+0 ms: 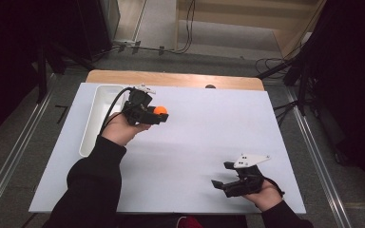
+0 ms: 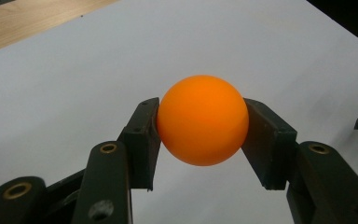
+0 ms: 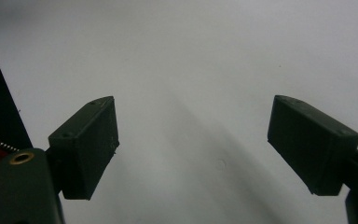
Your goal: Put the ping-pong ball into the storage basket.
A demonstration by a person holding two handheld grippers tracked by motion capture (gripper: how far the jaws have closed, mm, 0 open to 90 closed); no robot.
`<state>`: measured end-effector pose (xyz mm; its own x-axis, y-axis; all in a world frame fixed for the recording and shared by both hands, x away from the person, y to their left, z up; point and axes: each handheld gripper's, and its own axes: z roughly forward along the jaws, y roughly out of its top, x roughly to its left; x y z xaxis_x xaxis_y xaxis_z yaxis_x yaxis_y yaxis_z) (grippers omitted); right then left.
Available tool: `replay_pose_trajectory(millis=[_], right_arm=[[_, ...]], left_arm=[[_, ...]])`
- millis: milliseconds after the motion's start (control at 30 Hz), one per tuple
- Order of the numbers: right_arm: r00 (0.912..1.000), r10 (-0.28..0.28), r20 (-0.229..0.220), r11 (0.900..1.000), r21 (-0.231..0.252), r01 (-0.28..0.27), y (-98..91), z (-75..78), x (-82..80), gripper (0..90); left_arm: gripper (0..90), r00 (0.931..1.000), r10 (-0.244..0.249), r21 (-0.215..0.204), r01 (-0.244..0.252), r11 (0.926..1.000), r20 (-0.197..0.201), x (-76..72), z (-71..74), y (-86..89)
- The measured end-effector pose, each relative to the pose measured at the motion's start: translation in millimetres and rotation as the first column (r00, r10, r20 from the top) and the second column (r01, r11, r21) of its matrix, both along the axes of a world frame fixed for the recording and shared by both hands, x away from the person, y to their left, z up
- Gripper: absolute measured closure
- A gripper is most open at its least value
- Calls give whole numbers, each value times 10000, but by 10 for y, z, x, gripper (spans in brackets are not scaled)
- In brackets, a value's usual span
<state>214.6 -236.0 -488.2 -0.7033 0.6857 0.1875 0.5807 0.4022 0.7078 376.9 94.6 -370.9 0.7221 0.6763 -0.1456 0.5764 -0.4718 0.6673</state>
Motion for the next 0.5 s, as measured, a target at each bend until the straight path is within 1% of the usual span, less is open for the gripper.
replay_pose_trajectory(millis=[267, 300, 367, 433, 500], right_arm=[[10000, -11, -26, 10000, 0, 11, 3, 0, -4, 150], [10000, -13, -5, 10000, -17, 13, 3, -1, -3, 150], [10000, -11, -6, 10000, -11, 11, 3, -1, -3, 150], [10000, -17, -16, 10000, -16, 17, 2, -1, -4, 150], [10000, -22, -3, 10000, -14, 22, 3, -2, -3, 150]], left_arm=[[499, 9998, 171, -150, -172, 9997, -90, 34, 29, 116], [499, 9997, 226, -147, -227, 9996, -80, 45, 33, 148], [499, 9995, 288, -140, -289, 9995, -86, 50, 34, 161], [499, 9993, 362, -2, -362, 9993, -35, 62, 36, 189], [499, 9991, 430, 25, -430, 9991, -25, 75, 31, 211]])
